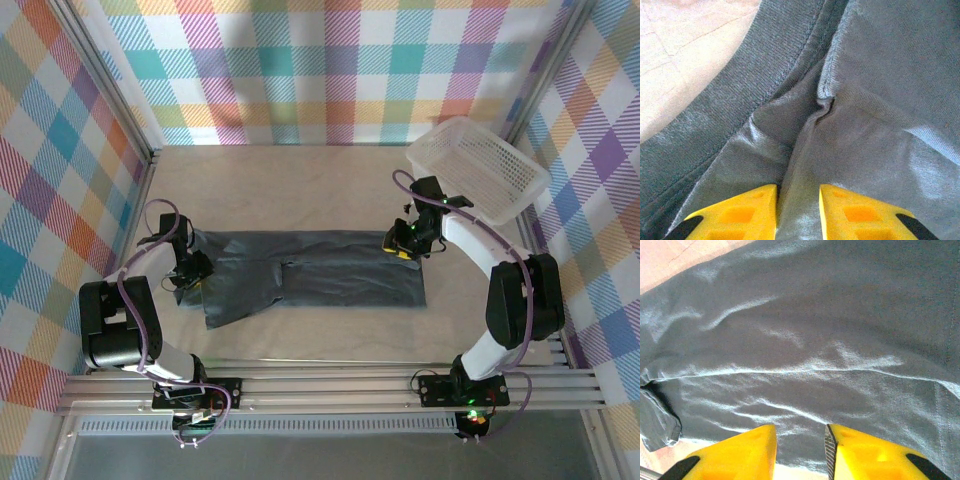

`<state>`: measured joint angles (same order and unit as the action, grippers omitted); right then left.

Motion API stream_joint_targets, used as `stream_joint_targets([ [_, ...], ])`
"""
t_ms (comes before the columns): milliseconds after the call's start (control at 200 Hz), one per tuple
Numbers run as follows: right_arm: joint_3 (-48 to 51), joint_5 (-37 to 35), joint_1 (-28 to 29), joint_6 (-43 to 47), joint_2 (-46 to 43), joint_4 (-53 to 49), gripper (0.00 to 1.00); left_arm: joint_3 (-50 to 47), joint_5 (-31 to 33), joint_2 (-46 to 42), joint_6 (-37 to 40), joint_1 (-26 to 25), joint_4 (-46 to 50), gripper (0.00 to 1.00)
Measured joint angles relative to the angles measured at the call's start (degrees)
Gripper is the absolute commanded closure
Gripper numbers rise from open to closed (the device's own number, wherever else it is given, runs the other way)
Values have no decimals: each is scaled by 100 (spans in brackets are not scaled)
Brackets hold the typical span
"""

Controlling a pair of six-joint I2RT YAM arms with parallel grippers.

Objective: Fold and stack the t-shirts

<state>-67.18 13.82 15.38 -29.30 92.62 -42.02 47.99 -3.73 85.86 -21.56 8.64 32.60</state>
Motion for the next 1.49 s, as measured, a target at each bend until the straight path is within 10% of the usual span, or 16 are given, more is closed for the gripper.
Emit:
stream_joint_targets([
  [285,0,-4,0,0,0,0,67,0,-35,0,9,4,35,100],
  [1275,-92,-9,0,4,85,-50,68,2245,129,1126,-605,4,1279,100],
  [1390,-92,-44,0,7,94,-66,68,2284,457,1263,-636,2,1381,64],
  [1494,-111,-118,-2,24,125,-92,68,2302,949,1237,-704,-37,1462,57],
])
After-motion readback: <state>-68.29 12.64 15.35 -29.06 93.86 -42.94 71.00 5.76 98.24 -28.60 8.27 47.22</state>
